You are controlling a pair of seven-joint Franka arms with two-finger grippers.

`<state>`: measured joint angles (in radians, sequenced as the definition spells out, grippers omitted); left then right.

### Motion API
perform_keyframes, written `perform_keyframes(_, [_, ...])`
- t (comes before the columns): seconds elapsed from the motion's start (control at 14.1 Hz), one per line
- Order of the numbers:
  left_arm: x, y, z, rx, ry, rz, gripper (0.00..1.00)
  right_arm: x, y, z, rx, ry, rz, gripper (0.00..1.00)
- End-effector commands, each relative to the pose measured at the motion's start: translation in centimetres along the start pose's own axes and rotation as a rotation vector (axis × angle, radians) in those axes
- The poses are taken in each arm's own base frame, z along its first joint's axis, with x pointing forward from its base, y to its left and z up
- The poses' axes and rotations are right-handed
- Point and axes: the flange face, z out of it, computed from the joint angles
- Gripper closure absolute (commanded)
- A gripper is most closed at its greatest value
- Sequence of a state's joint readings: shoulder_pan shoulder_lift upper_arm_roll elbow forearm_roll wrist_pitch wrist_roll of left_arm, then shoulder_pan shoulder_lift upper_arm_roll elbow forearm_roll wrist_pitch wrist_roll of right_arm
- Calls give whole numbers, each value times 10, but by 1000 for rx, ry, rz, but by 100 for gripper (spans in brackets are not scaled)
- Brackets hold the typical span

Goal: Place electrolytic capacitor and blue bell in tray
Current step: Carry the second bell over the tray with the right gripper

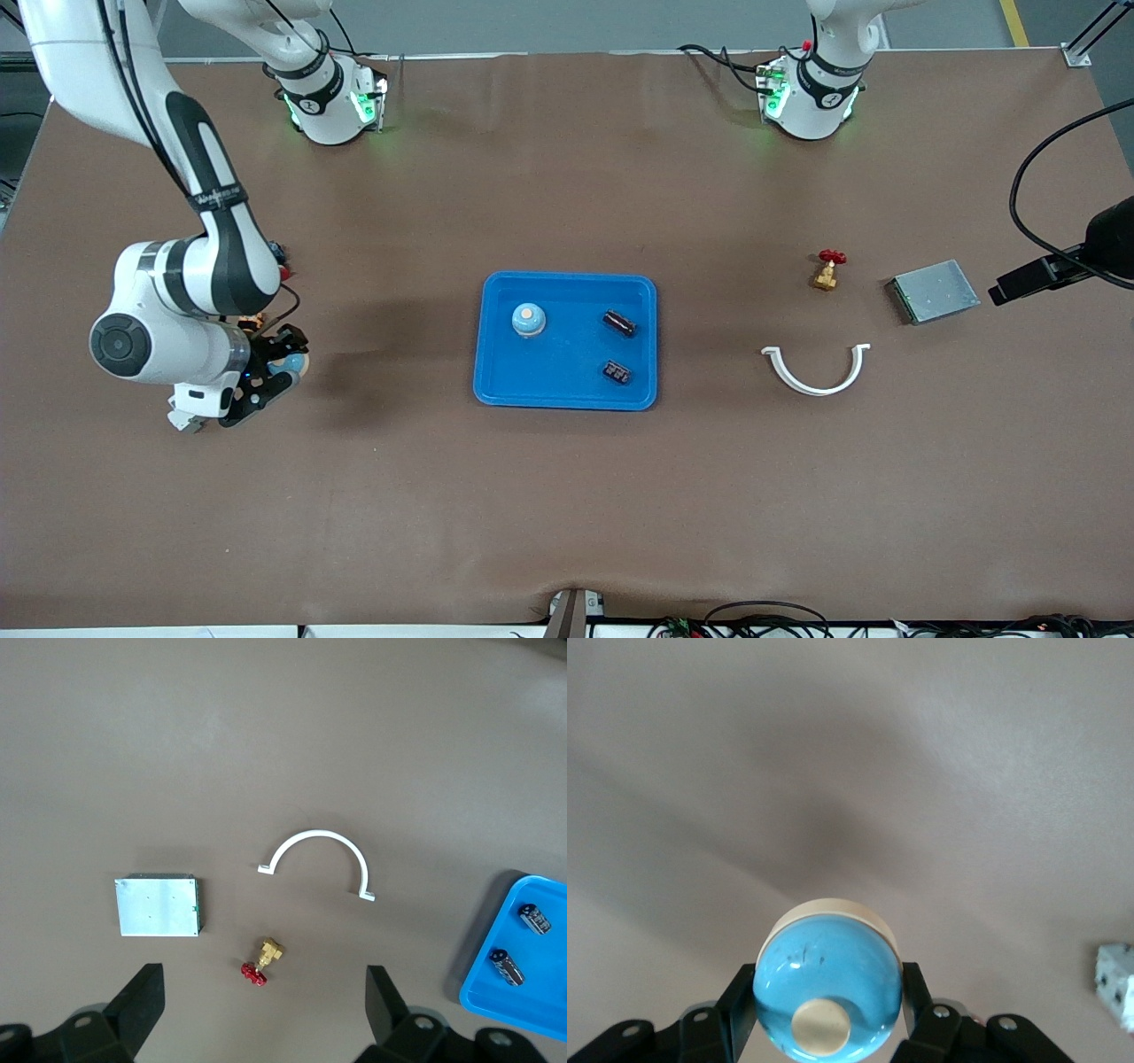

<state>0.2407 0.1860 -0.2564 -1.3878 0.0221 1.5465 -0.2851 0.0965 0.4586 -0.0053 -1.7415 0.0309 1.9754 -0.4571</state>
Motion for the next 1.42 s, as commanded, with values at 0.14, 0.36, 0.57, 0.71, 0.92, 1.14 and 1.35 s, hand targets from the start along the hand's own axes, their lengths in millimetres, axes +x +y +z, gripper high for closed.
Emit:
perform_keyframes(0.14, [-6, -9, -13, 34, 10, 20, 0, 38, -96, -56, -29, 4, 297, 98])
perform_keyframes(0.36, [-10, -18, -21, 20, 11, 10, 0, 57, -158, -57, -46, 24, 450, 98])
perform_keyframes(0.57, [-13, -14, -23, 18, 13, 30, 0, 78, -196, -63, -38, 64, 560, 98])
perform_keyframes(0.71, [-13, -14, -23, 22, 14, 57, 0, 91, -209, -49, -14, 83, 609, 98])
perform_keyframes(0.92, [-15, -13, -25, 33, 18, 64, 0, 112, -236, -18, -5, 130, 647, 99])
perform_keyframes(1.14, [-15, -14, -24, 34, 15, 98, 0, 135, -273, 10, -4, 156, 684, 99])
perform_keyframes(1.35, [-21, -6, -28, 40, 21, 133, 0, 147, -293, 39, 1, 183, 683, 99])
